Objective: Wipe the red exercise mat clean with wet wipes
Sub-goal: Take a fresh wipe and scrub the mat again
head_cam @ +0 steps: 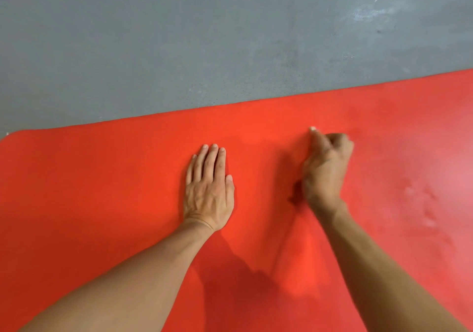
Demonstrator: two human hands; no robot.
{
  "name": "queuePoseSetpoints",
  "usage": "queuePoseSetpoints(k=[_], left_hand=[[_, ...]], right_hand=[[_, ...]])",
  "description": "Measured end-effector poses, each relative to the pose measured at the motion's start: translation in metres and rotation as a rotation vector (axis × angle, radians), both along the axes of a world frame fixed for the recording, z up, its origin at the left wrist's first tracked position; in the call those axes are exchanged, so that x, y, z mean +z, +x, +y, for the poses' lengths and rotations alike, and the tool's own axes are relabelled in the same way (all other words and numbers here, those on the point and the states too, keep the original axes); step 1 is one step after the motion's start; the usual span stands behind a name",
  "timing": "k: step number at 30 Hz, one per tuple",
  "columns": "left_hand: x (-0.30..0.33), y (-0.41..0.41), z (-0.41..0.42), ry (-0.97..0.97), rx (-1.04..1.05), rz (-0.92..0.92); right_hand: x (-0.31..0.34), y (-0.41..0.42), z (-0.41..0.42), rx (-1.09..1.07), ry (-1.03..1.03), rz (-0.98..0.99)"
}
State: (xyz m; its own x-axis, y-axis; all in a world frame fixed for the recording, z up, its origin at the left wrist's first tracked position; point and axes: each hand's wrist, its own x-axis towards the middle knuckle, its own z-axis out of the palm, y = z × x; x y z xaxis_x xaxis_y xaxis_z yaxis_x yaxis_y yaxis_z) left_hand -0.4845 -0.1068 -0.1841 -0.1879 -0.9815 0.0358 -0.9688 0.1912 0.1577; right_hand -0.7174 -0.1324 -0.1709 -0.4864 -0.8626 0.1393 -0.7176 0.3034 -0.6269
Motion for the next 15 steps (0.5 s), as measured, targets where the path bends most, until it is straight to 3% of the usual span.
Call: queuePoseSetpoints(k=[2,4,6,8,11,14,15], left_hand=[[0.001,0.001,0.003,-0.004,-0.001,-0.017],[0.004,-0.001,0.002,0.011,-0.034,-0.051],[0.009,-0.005,0.002,0.033,-0.138,-0.147],[0.010,-0.010,-0.005,0.033,-0.288,-0.239],[0.013,-0.006,-0.016,0.048,-0.368,-0.216],[0.011,-0.005,-0.017,0.061,-0.343,-0.163],[0.011,-0.006,-0.016,0.062,-0.340,-0.153]], right_hand=[[0.008,0.045,0.018,0.222,-0.009,-0.121],[0.013,0.061,0.036,0.587,-0.005,0.068],[0.022,0.030,0.026,0.711,-0.024,0.141],[0.020,-0.018,0.013,0.521,-0.021,0.163],[0.012,-0.072,0.003,0.119,-0.011,0.171],[0.001,-0.042,-0.007,-0.160,0.027,0.052],[0.003,-0.017,-0.006,-0.123,0.003,0.010]])
